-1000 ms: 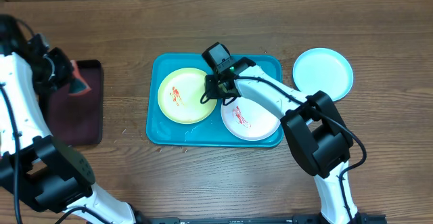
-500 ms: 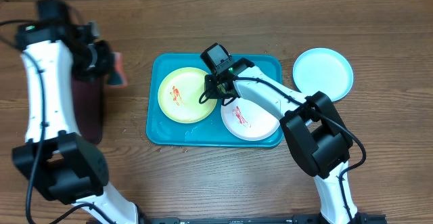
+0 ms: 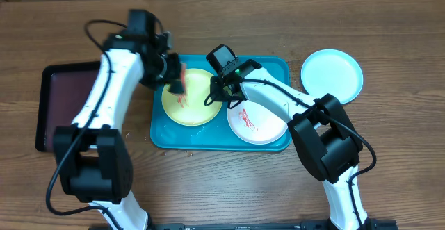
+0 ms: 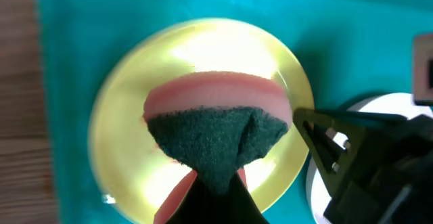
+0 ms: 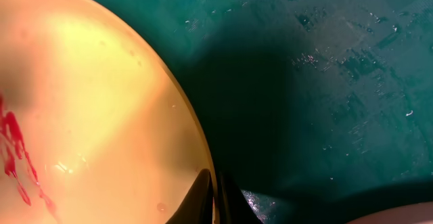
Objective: Clean dirty plates on tray and stack at the side
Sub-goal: 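Scrub the yellow plate with the sponge while the right gripper holds its rim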
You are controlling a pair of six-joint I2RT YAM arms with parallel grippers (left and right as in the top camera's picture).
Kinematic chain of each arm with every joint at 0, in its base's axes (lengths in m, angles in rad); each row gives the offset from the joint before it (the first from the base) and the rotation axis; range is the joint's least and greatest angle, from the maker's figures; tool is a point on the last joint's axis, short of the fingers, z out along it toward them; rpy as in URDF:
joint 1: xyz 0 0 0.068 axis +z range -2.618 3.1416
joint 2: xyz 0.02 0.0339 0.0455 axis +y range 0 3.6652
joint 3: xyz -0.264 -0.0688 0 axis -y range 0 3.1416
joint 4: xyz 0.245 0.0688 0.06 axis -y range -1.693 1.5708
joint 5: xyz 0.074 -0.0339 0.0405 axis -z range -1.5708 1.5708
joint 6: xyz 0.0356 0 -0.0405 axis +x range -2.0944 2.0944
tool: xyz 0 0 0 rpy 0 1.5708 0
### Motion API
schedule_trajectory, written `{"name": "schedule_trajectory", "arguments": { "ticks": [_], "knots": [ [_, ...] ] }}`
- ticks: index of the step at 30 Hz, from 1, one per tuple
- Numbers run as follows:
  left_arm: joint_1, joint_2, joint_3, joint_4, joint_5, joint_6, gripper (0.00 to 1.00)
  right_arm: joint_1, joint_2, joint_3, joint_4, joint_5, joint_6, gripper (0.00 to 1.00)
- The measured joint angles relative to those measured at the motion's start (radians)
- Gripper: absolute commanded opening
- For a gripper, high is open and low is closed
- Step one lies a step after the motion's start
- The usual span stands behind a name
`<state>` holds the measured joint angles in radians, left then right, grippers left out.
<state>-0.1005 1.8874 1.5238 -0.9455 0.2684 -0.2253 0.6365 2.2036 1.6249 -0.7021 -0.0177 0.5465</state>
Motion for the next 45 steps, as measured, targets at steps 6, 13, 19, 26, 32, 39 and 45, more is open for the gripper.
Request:
{"name": "schedule_trajectory", "arguments": {
  "ticks": [6,13,19,26,32,39,45],
  "knots": [
    [-0.031,0.0,-0.121,0.141,0.002,-0.094,0.04,0.0,0.0,0.0,-0.002,-0.001,0.0,0.04],
    [-0.031,0.014,-0.212,0.225,0.002,-0.15,0.04,0.0,0.0,0.0,-0.001,-0.001,0.001,0.04],
    [-0.031,0.094,-0.222,0.246,0.005,-0.165,0.04,0.0,0.0,0.0,-0.003,-0.001,0.0,0.04],
    [-0.038,0.106,-0.203,0.208,-0.086,-0.165,0.04,0.0,0.0,0.0,-0.006,-0.002,0.003,0.04],
    [-0.038,0.117,-0.15,0.093,-0.268,-0.165,0.04,0.0,0.0,0.0,-0.005,-0.002,0.003,0.04],
    [-0.035,0.135,-0.113,0.111,-0.278,-0.165,0.04,0.0,0.0,0.0,-0.005,-0.002,0.003,0.04],
    [-0.043,0.149,-0.111,0.193,-0.151,-0.166,0.04,0.0,0.0,0.0,-0.005,-0.002,0.003,0.04]
  ]
}}
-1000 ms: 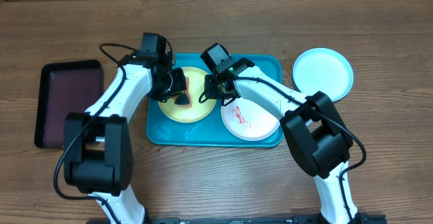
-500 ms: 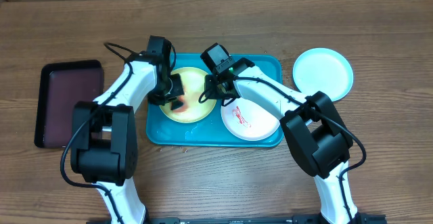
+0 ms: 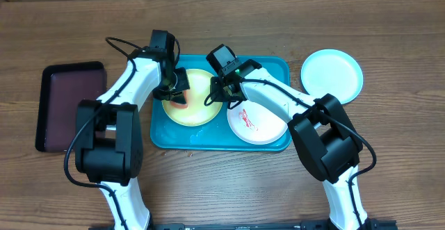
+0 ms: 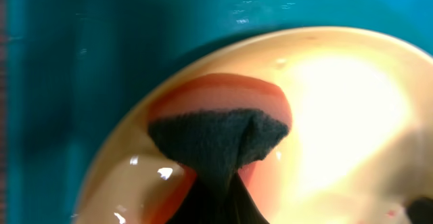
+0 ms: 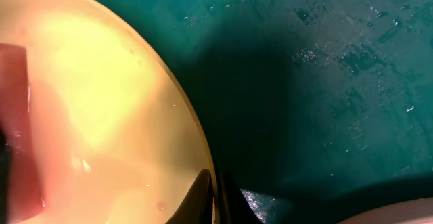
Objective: Clean dirty plates on tray and stack at the side
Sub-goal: 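Scrub the yellow plate with the sponge while the right gripper holds its rim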
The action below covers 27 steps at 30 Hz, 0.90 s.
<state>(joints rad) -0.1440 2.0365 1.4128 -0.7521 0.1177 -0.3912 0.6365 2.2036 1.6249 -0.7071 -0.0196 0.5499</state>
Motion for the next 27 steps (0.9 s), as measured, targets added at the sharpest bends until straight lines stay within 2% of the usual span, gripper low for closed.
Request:
{"name": "schedule_trajectory", "arguments": {
  "ticks": [9,14,20,23,27],
  "knots": [
    [-0.032,0.043,0.037,0.016,0.059,0.01,0.04,-0.008,-0.002,0.0,-0.014,0.006,0.0,0.04],
    [-0.032,0.055,0.046,-0.008,0.164,0.119,0.04,-0.008,-0.002,0.0,-0.012,0.009,0.0,0.04],
    [-0.047,0.069,0.048,-0.116,0.302,0.301,0.04,-0.008,-0.002,0.0,-0.011,0.008,0.0,0.04],
    [-0.055,0.072,0.048,-0.166,0.313,0.348,0.04,-0.008,-0.002,0.0,-0.011,0.009,0.0,0.04],
    [-0.058,0.072,0.054,-0.213,0.25,0.34,0.04,-0.008,-0.002,0.0,-0.011,0.006,0.0,0.04]
  ]
}}
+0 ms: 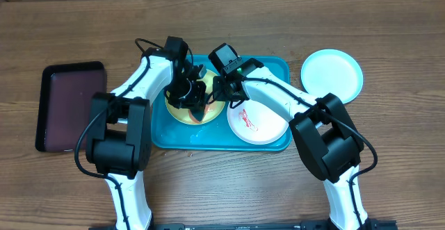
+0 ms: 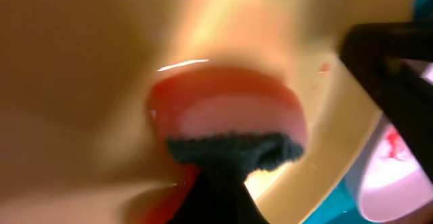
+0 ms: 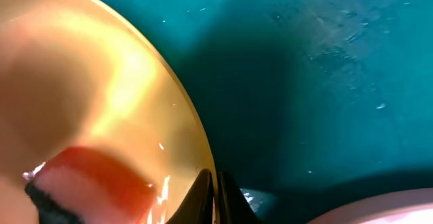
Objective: Clean dirty plates on tray and stack at the side
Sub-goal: 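Scrub the yellow plate with the sponge while the right gripper holds its rim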
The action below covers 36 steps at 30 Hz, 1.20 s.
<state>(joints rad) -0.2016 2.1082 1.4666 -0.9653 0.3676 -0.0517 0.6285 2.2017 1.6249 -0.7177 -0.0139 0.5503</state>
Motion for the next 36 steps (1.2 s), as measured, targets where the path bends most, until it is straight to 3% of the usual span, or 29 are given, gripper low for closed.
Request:
{"name": "schedule_trajectory", "arguments": {
  "ticks": [16,24,30,36],
  "knots": [
    [0.064,-0.002,0.059,-0.031,-0.414,-0.29,0.04,0.03,0.0,0.0,0.018,-0.039,0.008,0.04],
    [0.078,0.009,0.068,0.126,-0.277,-0.294,0.04,0.006,0.0,0.0,0.018,-0.01,0.015,0.04],
    [0.07,0.024,0.073,0.158,-0.182,-0.291,0.04,-0.001,0.0,0.0,0.014,0.003,0.018,0.04],
    [0.037,0.036,0.074,0.154,-0.036,-0.176,0.04,-0.001,0.0,0.0,0.014,0.003,0.019,0.04]
  ]
}}
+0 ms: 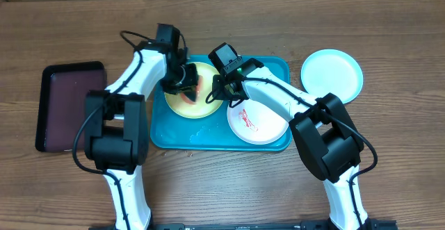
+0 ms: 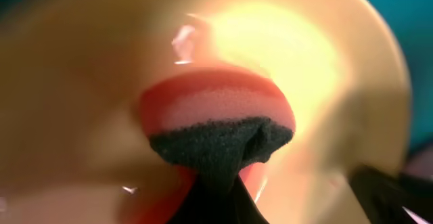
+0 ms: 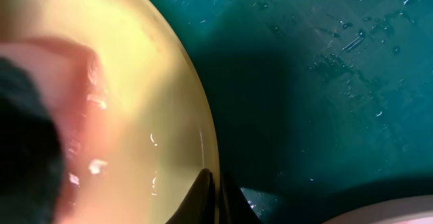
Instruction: Clean dirty plates on tray and stack at the side
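A yellow plate (image 1: 197,103) lies in the left half of the teal tray (image 1: 278,69). My left gripper (image 1: 186,79) is shut on a pink sponge with a dark green scrub side (image 2: 215,119), pressed on the plate's wet face (image 2: 318,68). My right gripper (image 1: 217,91) is shut on the yellow plate's right rim (image 3: 203,126). A white plate with red smears (image 1: 254,122) sits in the tray's right half. A clean pale blue plate (image 1: 332,75) rests on the table right of the tray.
A dark tray (image 1: 66,105) lies on the wooden table at the left. Water drops speckle the teal tray floor (image 3: 325,68) beside the yellow plate.
My left gripper with the sponge has moved from the plate's lower right part to its upper middle. The right gripper still grips the rim.
First the sponge hung over the yellow plate, which bore red smears, with my right gripper pinching its rim. Then the sponge lay on the plate's left part, then on its lower right. Now it is at the upper middle, and no red smears show.
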You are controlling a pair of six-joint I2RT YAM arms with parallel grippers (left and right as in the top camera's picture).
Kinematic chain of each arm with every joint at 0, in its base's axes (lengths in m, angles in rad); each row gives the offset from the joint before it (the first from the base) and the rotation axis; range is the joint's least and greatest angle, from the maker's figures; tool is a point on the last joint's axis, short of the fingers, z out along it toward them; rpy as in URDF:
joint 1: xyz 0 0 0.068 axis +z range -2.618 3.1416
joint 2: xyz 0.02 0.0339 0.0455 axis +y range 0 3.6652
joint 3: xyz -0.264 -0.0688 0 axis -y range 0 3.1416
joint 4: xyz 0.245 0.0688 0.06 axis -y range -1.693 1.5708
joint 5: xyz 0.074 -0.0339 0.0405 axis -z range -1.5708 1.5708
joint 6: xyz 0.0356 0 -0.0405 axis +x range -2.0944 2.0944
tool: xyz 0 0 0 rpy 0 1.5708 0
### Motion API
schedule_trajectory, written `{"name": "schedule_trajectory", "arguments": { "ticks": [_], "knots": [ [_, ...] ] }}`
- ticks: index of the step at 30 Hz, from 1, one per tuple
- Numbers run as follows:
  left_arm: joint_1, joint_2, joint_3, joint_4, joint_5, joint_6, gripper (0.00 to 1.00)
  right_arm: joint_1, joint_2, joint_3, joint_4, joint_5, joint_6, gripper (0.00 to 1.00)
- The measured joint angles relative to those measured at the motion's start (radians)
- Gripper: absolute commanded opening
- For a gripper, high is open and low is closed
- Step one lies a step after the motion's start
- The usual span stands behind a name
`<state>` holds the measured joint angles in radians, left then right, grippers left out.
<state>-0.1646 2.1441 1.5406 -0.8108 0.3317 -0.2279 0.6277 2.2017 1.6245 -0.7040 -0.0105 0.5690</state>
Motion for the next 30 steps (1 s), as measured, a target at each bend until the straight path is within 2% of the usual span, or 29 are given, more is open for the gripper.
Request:
{"name": "schedule_trajectory", "arguments": {
  "ticks": [3,7,11,17,22,26,30],
  "knots": [
    [-0.019,0.005,0.0,-0.032,0.06,0.05,0.04,0.0,0.0,0.0,0.0,0.0,0.0,0.04],
    [-0.016,0.007,0.001,-0.073,0.066,0.075,0.04,0.0,0.0,0.0,0.001,-0.001,0.0,0.04],
    [-0.007,0.007,0.011,-0.142,-0.016,0.047,0.04,0.009,0.0,0.0,0.004,-0.021,-0.001,0.04],
    [0.008,0.007,0.048,-0.265,-0.262,-0.061,0.04,0.027,0.0,0.0,0.004,-0.036,-0.001,0.04],
    [0.043,0.007,0.074,-0.298,-0.433,-0.109,0.04,0.027,0.0,0.0,0.004,-0.036,-0.001,0.04],
    [0.05,-0.019,0.103,-0.3,-0.465,-0.138,0.04,0.027,0.0,0.0,0.003,-0.037,-0.003,0.04],
    [0.057,-0.118,0.124,-0.282,-0.448,-0.146,0.04,0.026,0.0,0.015,-0.029,-0.031,-0.042,0.04]
  ]
}}
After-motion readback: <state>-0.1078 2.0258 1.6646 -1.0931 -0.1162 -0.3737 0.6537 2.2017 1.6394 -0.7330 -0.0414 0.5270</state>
